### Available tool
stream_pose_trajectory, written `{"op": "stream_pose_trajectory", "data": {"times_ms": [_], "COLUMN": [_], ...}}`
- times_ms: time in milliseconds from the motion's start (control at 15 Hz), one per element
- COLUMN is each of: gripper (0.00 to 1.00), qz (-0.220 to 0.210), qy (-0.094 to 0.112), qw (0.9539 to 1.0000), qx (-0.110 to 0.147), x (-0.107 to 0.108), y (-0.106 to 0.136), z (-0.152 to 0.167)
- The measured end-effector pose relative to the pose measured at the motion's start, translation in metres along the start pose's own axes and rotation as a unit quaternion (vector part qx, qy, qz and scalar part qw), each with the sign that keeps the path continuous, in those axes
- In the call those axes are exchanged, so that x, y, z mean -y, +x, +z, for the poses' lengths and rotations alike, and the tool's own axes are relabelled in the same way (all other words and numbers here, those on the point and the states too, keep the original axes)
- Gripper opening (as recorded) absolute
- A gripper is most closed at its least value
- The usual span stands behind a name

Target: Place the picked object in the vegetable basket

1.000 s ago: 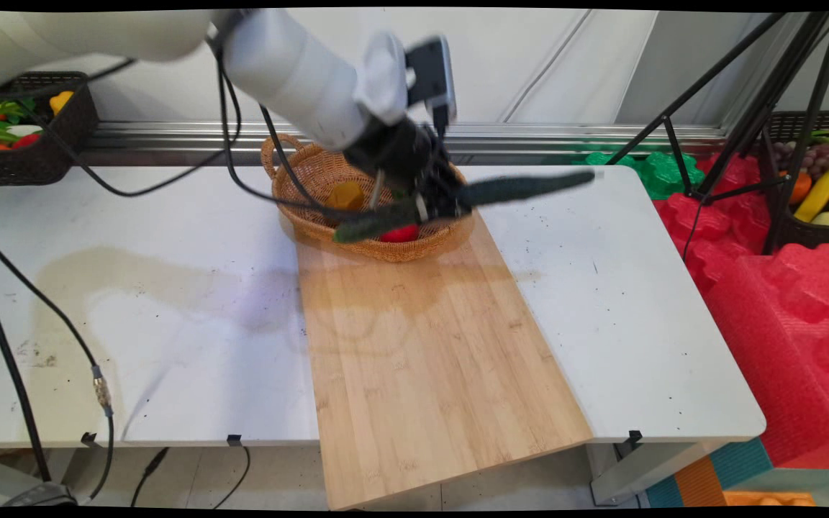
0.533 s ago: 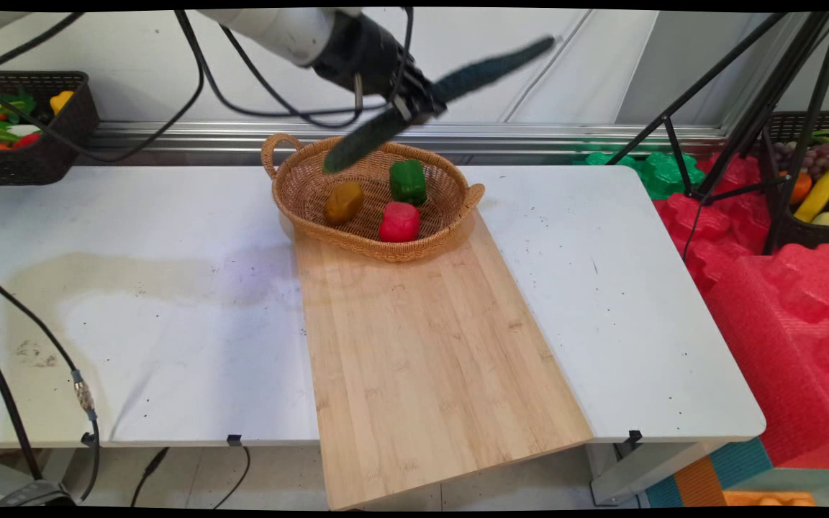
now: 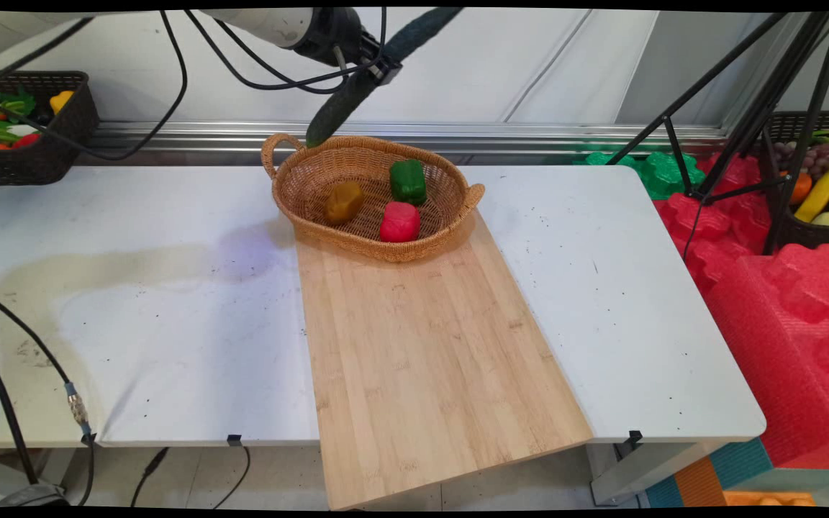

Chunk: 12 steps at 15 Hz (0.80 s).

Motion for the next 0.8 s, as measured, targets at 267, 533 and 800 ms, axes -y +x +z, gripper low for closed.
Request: {"op": "stream_pose_trajectory", "data": {"times_ms": [267, 533, 800], "gripper": [0.00, 0.00, 0.00], "qz": [-0.024, -0.046, -0.068], "qy": [0.039, 0.067, 0.079], "qw": [0.9987, 0.9956, 0.9921], "qx": [0.021, 0.047, 0.071], "x": [0.013, 0.022, 0.022], "y": [-0.015, -0.036, -0.059], "z": [0.028, 0.057, 0.081]}}
